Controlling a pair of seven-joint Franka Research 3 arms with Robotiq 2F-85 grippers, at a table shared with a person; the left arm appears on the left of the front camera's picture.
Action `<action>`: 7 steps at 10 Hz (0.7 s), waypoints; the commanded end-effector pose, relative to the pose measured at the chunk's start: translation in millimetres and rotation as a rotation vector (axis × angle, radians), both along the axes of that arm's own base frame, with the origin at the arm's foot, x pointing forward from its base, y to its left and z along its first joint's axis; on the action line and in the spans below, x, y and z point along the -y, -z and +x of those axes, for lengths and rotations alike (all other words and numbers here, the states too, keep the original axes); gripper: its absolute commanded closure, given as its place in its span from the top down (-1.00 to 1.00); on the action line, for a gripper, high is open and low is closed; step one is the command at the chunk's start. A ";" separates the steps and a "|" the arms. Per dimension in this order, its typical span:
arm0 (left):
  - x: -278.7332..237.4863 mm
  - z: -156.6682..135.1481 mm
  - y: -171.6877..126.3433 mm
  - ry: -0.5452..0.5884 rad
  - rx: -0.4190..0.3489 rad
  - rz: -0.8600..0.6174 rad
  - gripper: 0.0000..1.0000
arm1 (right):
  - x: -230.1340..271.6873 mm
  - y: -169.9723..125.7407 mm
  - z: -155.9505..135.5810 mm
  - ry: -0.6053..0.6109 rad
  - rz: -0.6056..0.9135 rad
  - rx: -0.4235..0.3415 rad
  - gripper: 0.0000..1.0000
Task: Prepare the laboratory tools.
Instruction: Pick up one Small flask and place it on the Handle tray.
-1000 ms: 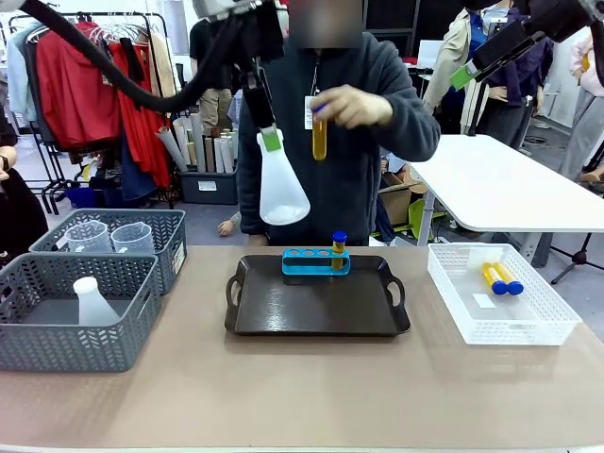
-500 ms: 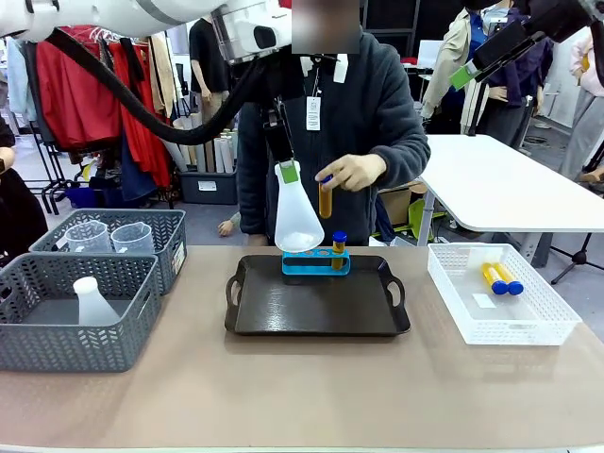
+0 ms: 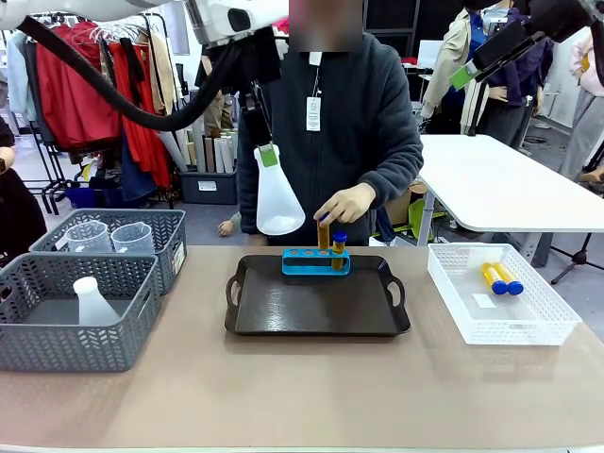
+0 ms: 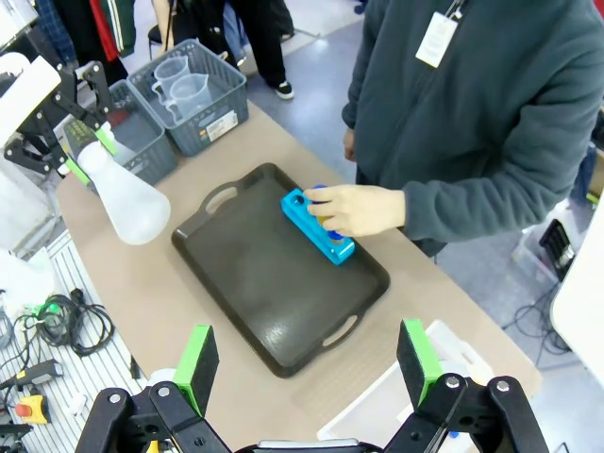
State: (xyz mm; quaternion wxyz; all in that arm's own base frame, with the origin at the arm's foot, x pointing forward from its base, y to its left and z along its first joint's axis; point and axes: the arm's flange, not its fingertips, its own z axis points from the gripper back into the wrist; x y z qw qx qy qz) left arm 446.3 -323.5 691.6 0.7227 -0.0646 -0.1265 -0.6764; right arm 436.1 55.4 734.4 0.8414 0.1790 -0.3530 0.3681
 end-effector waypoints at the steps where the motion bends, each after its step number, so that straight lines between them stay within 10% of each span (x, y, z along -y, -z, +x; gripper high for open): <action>1: -9.0 -6.1 6.2 0.003 0.007 0.004 -1.00 | 0.5 -1.1 -1.0 -0.003 -0.001 0.003 1.00; 7: -3.7 1.0 -1.0 -0.008 0.002 0.000 -1.00 | 0.5 -1.1 -1.0 -0.003 -0.001 0.003 1.00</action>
